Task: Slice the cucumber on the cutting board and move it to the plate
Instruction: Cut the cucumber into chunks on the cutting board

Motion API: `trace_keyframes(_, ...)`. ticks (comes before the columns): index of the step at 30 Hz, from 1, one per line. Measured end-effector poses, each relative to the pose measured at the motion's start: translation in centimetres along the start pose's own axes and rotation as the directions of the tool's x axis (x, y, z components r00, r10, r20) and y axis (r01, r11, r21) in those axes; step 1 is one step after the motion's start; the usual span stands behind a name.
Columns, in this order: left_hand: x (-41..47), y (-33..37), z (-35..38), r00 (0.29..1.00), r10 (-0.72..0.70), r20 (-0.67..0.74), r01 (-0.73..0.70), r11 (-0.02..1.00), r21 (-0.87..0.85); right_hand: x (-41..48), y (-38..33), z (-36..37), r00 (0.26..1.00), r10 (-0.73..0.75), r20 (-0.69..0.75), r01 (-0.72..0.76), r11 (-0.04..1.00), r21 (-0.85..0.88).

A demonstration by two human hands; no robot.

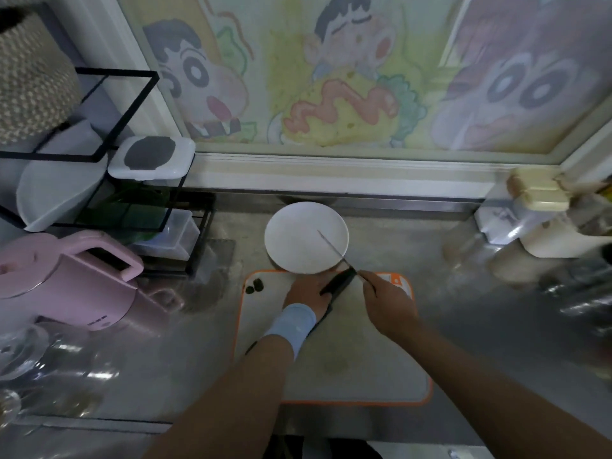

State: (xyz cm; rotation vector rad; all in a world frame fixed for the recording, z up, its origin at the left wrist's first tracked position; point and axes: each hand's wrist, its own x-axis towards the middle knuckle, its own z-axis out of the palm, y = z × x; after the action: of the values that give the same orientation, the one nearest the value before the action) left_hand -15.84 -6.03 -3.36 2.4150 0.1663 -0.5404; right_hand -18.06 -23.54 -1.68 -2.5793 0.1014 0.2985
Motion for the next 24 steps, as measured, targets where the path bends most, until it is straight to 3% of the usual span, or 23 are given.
trace_keyframes(4, 0.6, 1.2, 2.1, 0.994, -0.076, -0.079, 0.072, 0.996, -0.049, -0.7, 2.3, -0.1, 1.000, 0.009, -0.015, -0.009, 0.999, -0.033)
trace_keyframes(7, 1.4, 1.1, 2.4, 0.993, -0.095, -0.067, 0.099, 0.994, 0.055, -1.0, 3.4, 0.2, 1.000, -0.006, -0.011, 0.006, 0.999, -0.036)
trace_keyframes(14, 1.1, -1.9, -0.5, 0.989, 0.093, -0.119, -0.068, 0.978, 0.197, -2.2, 4.0, 1.2, 0.997, 0.003, -0.083, 0.003, 0.998, 0.069)
trace_keyframes(24, 0.1, -5.0, -3.1, 0.994, 0.031, -0.107, -0.015, 0.988, 0.152, -3.4, 3.2, 4.7, 0.977, 0.213, -0.033, -0.208, 0.972, 0.106)
